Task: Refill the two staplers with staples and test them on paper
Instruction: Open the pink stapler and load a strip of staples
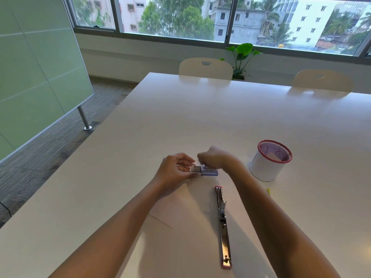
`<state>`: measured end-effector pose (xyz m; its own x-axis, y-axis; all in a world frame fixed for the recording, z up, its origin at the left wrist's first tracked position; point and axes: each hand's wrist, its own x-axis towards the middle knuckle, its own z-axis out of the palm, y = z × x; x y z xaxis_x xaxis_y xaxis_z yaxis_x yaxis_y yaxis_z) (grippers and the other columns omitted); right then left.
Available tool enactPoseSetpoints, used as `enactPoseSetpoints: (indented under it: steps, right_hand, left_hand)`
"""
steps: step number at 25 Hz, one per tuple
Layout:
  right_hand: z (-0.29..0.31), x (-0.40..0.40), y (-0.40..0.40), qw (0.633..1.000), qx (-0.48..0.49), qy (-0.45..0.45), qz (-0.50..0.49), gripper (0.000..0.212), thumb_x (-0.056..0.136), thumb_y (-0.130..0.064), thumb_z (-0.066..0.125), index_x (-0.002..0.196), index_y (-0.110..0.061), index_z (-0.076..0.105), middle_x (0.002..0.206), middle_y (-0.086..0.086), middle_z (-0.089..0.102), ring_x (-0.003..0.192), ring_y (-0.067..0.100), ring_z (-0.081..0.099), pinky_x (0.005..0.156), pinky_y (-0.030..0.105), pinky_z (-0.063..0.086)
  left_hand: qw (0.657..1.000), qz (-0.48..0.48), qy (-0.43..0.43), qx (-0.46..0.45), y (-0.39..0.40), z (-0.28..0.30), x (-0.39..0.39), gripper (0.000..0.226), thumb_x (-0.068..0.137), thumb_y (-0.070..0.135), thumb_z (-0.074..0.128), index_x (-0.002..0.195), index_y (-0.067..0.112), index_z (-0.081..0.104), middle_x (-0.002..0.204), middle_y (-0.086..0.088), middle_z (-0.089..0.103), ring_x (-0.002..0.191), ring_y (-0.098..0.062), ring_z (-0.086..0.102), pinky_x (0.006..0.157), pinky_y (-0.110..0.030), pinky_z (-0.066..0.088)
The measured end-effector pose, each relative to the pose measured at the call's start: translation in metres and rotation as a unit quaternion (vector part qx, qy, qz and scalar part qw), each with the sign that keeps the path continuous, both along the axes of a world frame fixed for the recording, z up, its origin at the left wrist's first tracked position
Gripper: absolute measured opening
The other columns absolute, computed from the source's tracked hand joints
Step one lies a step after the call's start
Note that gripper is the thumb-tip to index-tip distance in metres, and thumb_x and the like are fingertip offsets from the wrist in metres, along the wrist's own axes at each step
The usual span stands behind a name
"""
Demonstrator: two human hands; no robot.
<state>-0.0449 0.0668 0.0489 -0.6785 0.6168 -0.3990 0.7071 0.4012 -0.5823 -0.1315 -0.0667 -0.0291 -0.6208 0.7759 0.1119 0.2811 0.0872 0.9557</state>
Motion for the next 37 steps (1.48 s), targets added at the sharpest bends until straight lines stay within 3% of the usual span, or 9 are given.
enactPoseSetpoints:
  steps: [3, 5, 7, 10, 13, 19, 25, 33, 37]
  right_hand:
    - [-0.006, 0.018, 0.012, 0.98, -0.165, 0.093, -0.057, 0.017, 0.092, -0.003, 0.052, 0.077, -0.005, 0.059, 0.083, 0.014, 0.064, 0.06, 0.015, 0.057, 0.066, 0.024, 0.05]
    - [-0.013, 0.033, 0.018, 0.981, -0.141, 0.116, -0.067, 0.006, 0.091, -0.001, 0.061, 0.093, -0.002, 0.066, 0.093, 0.015, 0.063, 0.081, 0.02, 0.065, 0.084, 0.031, 0.056]
    - [-0.024, 0.047, 0.02, 0.985, -0.08, 0.116, -0.097, 0.024, 0.089, -0.005, 0.068, 0.111, 0.001, 0.069, 0.101, 0.011, 0.068, 0.098, 0.024, 0.069, 0.093, 0.036, 0.057]
    - [-0.031, 0.062, 0.009, 0.981, 0.06, 0.117, -0.14, 0.017, 0.09, -0.011, 0.064, 0.099, -0.009, 0.078, 0.095, 0.008, 0.076, 0.083, 0.02, 0.069, 0.074, 0.029, 0.057]
    - [-0.035, 0.065, -0.004, 0.973, 0.132, 0.121, -0.147, 0.018, 0.094, -0.012, 0.06, 0.102, -0.009, 0.077, 0.102, 0.007, 0.075, 0.084, 0.02, 0.067, 0.07, 0.025, 0.05]
    - [-0.044, 0.058, -0.013, 0.969, 0.131, 0.156, -0.142, 0.018, 0.096, -0.016, 0.06, 0.106, -0.009, 0.072, 0.107, 0.011, 0.073, 0.087, 0.018, 0.062, 0.076, 0.026, 0.049]
    - [-0.052, 0.051, -0.016, 0.965, 0.119, 0.186, -0.142, 0.013, 0.094, -0.018, 0.061, 0.1, -0.014, 0.071, 0.101, 0.012, 0.073, 0.089, 0.027, 0.069, 0.083, 0.043, 0.058]
    - [-0.047, 0.051, -0.017, 0.969, 0.15, 0.163, -0.113, 0.016, 0.095, -0.02, 0.06, 0.105, -0.017, 0.071, 0.106, 0.009, 0.074, 0.094, 0.024, 0.068, 0.085, 0.036, 0.056]
    - [-0.046, 0.057, -0.007, 0.976, 0.094, 0.168, -0.104, 0.012, 0.095, -0.022, 0.061, 0.102, -0.019, 0.071, 0.103, 0.006, 0.073, 0.091, 0.021, 0.069, 0.071, 0.03, 0.056]
  left_hand:
    - [1.0, -0.008, 0.017, -0.013, -0.001, 0.001, 0.0, 0.043, 0.063, 0.018, 0.093, 0.101, 0.019, 0.074, 0.092, 0.001, 0.075, 0.077, -0.01, 0.068, 0.073, -0.022, 0.058]
    - [0.999, -0.002, 0.025, -0.026, -0.001, 0.003, 0.0, 0.044, 0.064, 0.022, 0.092, 0.104, 0.02, 0.073, 0.092, 0.0, 0.072, 0.076, -0.012, 0.069, 0.073, -0.022, 0.058]
    - [0.998, 0.028, 0.04, -0.034, 0.001, 0.004, -0.002, 0.033, 0.071, 0.025, 0.087, 0.1, 0.021, 0.073, 0.089, 0.001, 0.071, 0.076, -0.013, 0.069, 0.074, -0.023, 0.058]
    - [0.997, 0.057, 0.039, -0.035, 0.002, 0.004, -0.002, 0.016, 0.076, 0.02, 0.08, 0.091, 0.018, 0.074, 0.084, -0.003, 0.073, 0.07, -0.01, 0.064, 0.069, -0.02, 0.054]
    - [0.997, 0.054, 0.025, -0.039, 0.003, 0.002, 0.0, 0.015, 0.075, 0.018, 0.084, 0.087, 0.015, 0.076, 0.077, -0.004, 0.073, 0.064, -0.006, 0.062, 0.064, -0.017, 0.053]
    - [0.996, 0.078, 0.007, -0.043, 0.008, -0.001, 0.001, 0.013, 0.071, 0.02, 0.087, 0.08, 0.014, 0.08, 0.071, 0.0, 0.076, 0.067, -0.012, 0.072, 0.067, -0.023, 0.058]
    - [0.996, 0.077, -0.035, -0.024, 0.01, 0.002, 0.004, 0.01, 0.071, 0.014, 0.088, 0.077, 0.012, 0.08, 0.07, -0.003, 0.077, 0.069, -0.016, 0.073, 0.069, -0.029, 0.061]
    - [0.996, 0.064, -0.057, -0.016, 0.01, 0.002, 0.006, 0.008, 0.076, 0.012, 0.084, 0.082, 0.014, 0.08, 0.074, -0.009, 0.077, 0.067, -0.019, 0.068, 0.073, -0.039, 0.059]
    - [0.996, 0.074, -0.046, -0.029, 0.01, 0.005, 0.007, 0.01, 0.074, 0.015, 0.086, 0.083, 0.015, 0.08, 0.073, -0.003, 0.077, 0.072, -0.019, 0.074, 0.074, -0.034, 0.061]
